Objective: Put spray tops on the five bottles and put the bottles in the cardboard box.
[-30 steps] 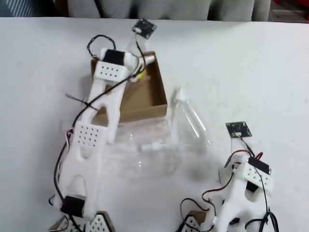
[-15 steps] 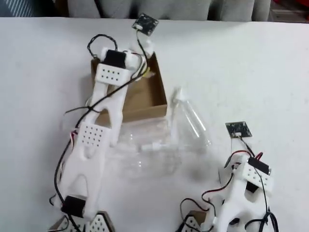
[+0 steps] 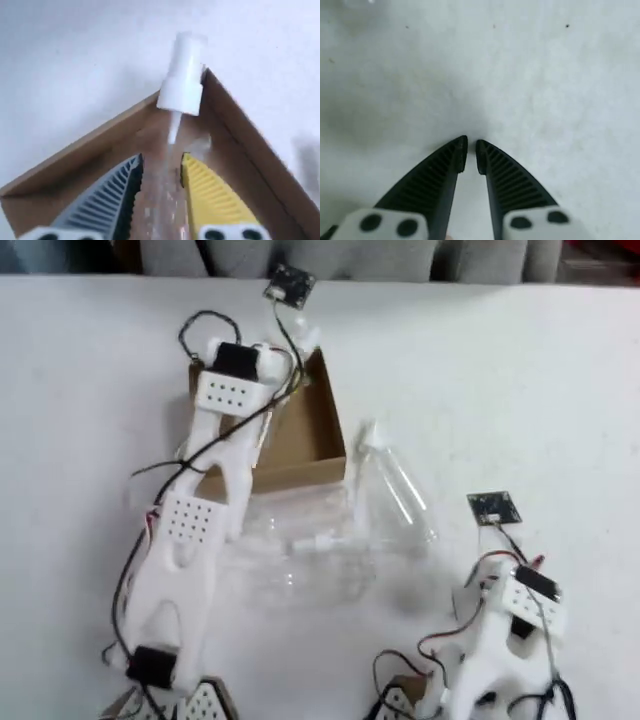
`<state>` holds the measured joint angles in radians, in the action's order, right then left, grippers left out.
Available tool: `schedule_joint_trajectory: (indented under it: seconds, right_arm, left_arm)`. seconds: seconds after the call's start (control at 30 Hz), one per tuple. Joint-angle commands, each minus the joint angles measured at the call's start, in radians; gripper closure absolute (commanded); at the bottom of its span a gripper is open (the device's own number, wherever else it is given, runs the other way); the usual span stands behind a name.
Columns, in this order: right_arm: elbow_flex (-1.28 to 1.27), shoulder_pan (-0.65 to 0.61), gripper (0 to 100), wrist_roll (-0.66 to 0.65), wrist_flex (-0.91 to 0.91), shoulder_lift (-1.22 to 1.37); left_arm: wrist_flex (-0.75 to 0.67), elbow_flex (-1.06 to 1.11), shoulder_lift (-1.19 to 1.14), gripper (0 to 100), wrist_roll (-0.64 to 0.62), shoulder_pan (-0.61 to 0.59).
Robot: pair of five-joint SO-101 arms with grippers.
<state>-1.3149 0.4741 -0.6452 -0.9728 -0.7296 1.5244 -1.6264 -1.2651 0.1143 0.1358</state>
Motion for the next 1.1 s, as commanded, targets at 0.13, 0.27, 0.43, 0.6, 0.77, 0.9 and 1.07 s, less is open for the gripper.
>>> schedule_joint_trajectory:
  seconds: [0.13, 0.27, 0.43, 0.6, 0.77, 0.9, 1.07]
  right_arm:
    - [0.0, -0.016, 98.1, 0.005, 0.028, -0.012]
    - [0.0, -0.016, 98.1, 0.005, 0.028, -0.012]
    - [0.0, -0.016, 98.1, 0.005, 0.028, -0.012]
    - [-0.002, -0.016, 98.1, 0.005, 0.028, -0.012]
    - [-0.002, -0.016, 98.1, 0.005, 0.028, -0.012]
    - [-0.002, -0.016, 98.1, 0.005, 0.028, -0.012]
    - [-0.002, -0.016, 98.1, 0.005, 0.028, -0.012]
  left_arm:
    - [-0.002, -0.049, 0.082, 96, -0.018, -0.024]
    - [0.0, -0.049, 0.082, 96, -0.02, -0.024]
    - [0.04, -0.051, 0.099, 96, -0.011, -0.016]
    - [0.212, -0.046, 0.196, 96, 0.104, 0.005]
    - [0.269, -0.008, 0.305, 96, 0.115, -0.004]
    - [0.269, 0.218, 0.414, 92, 0.11, -0.001]
    - [0.258, 0.594, 0.616, 85, 0.112, 0.039]
